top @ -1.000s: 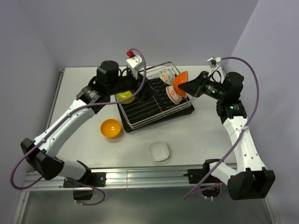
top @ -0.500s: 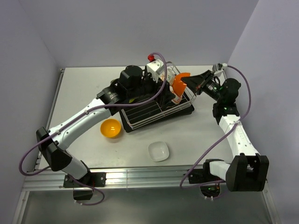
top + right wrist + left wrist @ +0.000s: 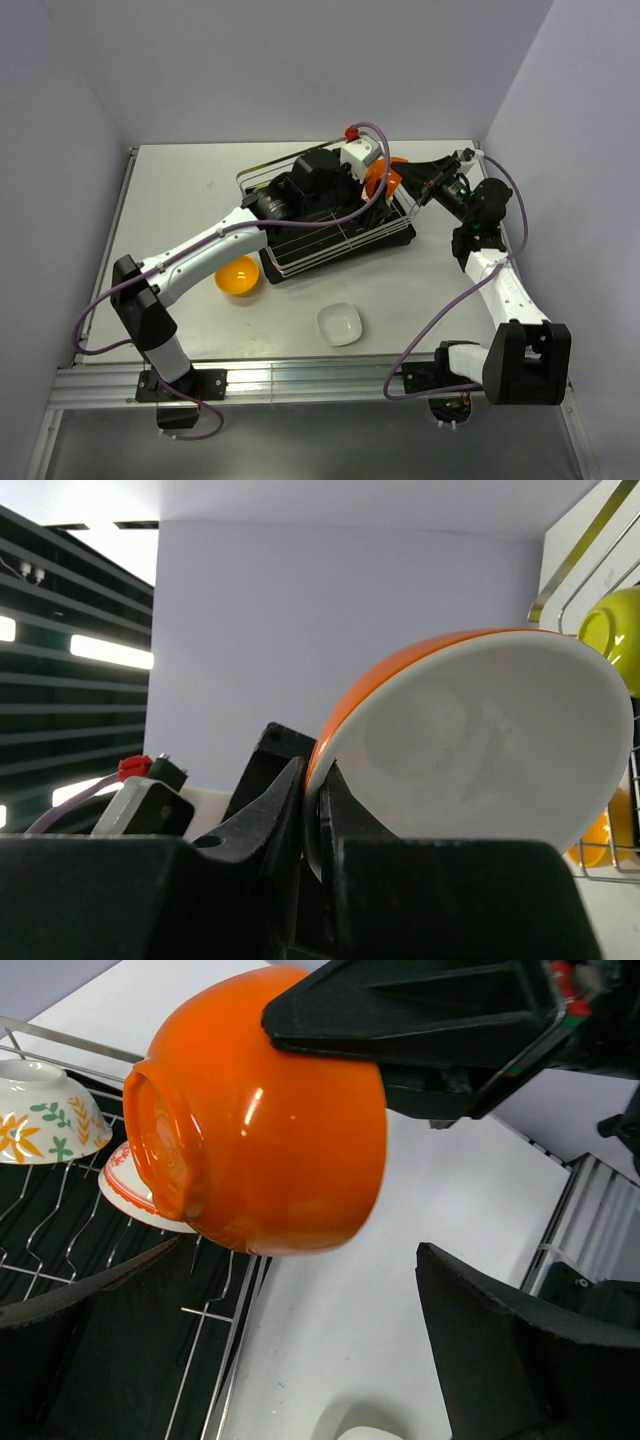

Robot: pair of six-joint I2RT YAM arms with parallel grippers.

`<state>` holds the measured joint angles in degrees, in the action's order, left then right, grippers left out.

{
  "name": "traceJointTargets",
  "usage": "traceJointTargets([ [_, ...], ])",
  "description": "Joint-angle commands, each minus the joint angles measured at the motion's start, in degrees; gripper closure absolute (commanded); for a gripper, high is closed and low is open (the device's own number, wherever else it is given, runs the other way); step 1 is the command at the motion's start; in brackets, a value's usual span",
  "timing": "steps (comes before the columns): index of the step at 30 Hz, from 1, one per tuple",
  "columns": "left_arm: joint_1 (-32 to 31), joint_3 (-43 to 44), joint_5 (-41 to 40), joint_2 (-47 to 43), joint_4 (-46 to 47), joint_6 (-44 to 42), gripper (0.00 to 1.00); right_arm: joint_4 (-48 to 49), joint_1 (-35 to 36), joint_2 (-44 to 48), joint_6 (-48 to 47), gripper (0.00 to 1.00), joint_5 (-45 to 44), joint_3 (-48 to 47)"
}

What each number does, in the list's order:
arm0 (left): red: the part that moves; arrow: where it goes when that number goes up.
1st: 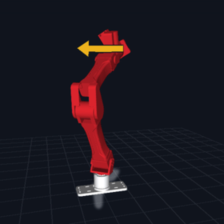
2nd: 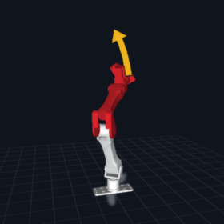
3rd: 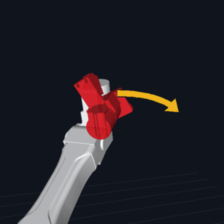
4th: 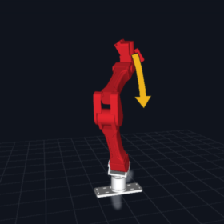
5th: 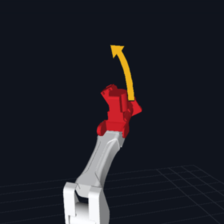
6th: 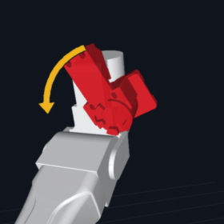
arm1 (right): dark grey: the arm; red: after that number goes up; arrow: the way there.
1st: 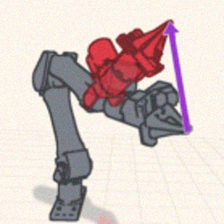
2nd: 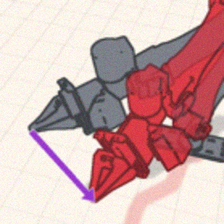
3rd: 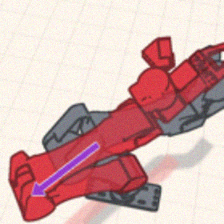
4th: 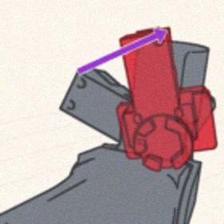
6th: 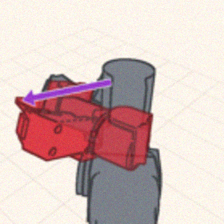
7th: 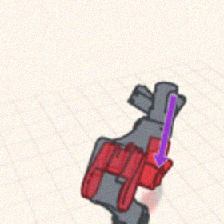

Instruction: Load the bowls into the dish rack

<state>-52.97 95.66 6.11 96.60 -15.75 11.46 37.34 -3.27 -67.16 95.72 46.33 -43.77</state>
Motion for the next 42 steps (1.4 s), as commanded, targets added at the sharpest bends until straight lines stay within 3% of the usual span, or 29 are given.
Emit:
traceJointTargets([
  [1, -0.38, 3.31, -2.94, 0.43, 0.81, -1.79, 0.0, 4.5, -0.07, 0.89, 4.03, 1.0, 0.08, -0.18],
  [10, -0.56, 1.73, -4.44, 0.61, 2.03, -4.17, 0.0, 1.24, 0.8, 1.5, 3.59, 1.0, 1.05, 1.14],
  [23, -0.64, -1.17, -0.48, 0.52, 3.88, -6.28, 0.03, 3.61, 2.04, 1.85, 7.19, 1.0, 1.22, 3.42],
  [27, -0.64, -1.44, -0.39, 0.61, 3.71, -6.54, 0.15, 3.0, 2.47, 2.2, 7.29, 1.0, 1.57, 3.34],
  [31, -0.64, -2.58, 0.57, -0.44, 4.49, -6.81, 0.38, 3.35, 2.56, 2.38, 8.08, 1.0, 1.84, 3.51],
  [33, -0.56, -3.45, 0.92, -1.15, 5.2, -6.63, 0.41, 3.61, 2.74, 2.47, 8.69, 1.0, 1.84, 3.6],
  [36, -0.64, -3.9, 0.48, -1.32, 4.85, -6.45, 0.36, 3.09, 3.0, 2.56, 8.87, 1.0, 2.01, 3.43],
  [40, -0.64, -4.25, -0.57, -1.32, 4.76, -6.37, 0.14, 2.56, 3.0, 2.64, 9.13, 1.0, 2.1, 3.43],
  [42, -0.64, -4.08, -1.18, -1.06, 4.59, -6.54, 0.11, 2.38, 3.0, 2.64, 9.31, 1.0, 2.19, 3.43],
])
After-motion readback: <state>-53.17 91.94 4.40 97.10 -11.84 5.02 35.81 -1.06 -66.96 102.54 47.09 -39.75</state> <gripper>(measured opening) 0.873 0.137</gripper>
